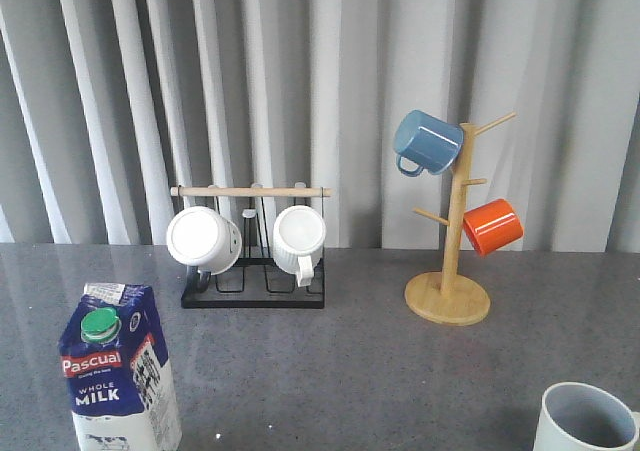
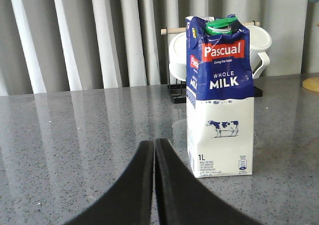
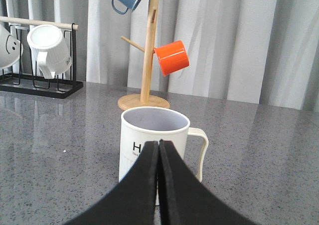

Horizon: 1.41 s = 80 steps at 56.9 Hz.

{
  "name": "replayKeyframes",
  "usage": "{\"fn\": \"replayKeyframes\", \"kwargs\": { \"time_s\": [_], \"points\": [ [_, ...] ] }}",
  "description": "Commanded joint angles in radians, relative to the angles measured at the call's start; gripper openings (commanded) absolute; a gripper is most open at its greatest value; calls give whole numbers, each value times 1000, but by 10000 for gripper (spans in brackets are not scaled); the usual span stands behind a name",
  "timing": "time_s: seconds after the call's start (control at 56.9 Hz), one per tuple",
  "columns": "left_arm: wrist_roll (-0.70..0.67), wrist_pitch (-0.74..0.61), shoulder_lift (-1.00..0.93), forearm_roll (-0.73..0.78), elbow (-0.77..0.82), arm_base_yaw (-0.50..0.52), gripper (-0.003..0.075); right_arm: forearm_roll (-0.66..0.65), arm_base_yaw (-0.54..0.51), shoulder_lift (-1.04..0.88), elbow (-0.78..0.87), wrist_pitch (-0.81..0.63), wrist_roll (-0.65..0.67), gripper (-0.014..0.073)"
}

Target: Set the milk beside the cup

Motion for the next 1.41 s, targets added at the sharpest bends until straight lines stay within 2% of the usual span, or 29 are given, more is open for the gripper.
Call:
{"fn": "replayKeyframes", "kwargs": {
  "time_s": [0.0, 0.668, 0.791, 0.879, 0.967, 1.038, 1.143, 1.213, 1.266, 1.389],
  "points": [
    [-1, -69, -12, -3, -20, -1, -6, -5, -6, -17, 9, -78, -4, -7],
    [1, -82, -12, -3, -20, -1, -6, -5, -6, -17, 7, -81, -4, -7],
    [-1, -211, -12, -3, -21, -1, -6, -5, -6, -17, 5, -207, -4, -7],
    [-4, -315, -12, -6, -49, -1, -6, 33, 2, -17, -1, -398, 59, -7],
    [-3, -299, 9, -33, -121, -2, -6, 54, 4, -8, -57, -505, 124, -7],
    [-2, -239, 80, -51, -209, -1, -6, 66, 3, 51, -145, -450, 98, -7],
    [12, -178, 259, -53, -340, -1, -6, 72, 3, 234, -321, -280, -67, -7],
    [51, -197, 402, -53, -398, -1, -6, 75, 3, 385, -420, -161, -146, -7],
    [58, -222, 491, -57, -426, -1, -6, 75, 3, 476, -477, -95, -158, -7],
    [57, -312, 633, -57, -449, -1, -6, 73, 3, 611, -528, -70, -158, -7]
  ]
}}
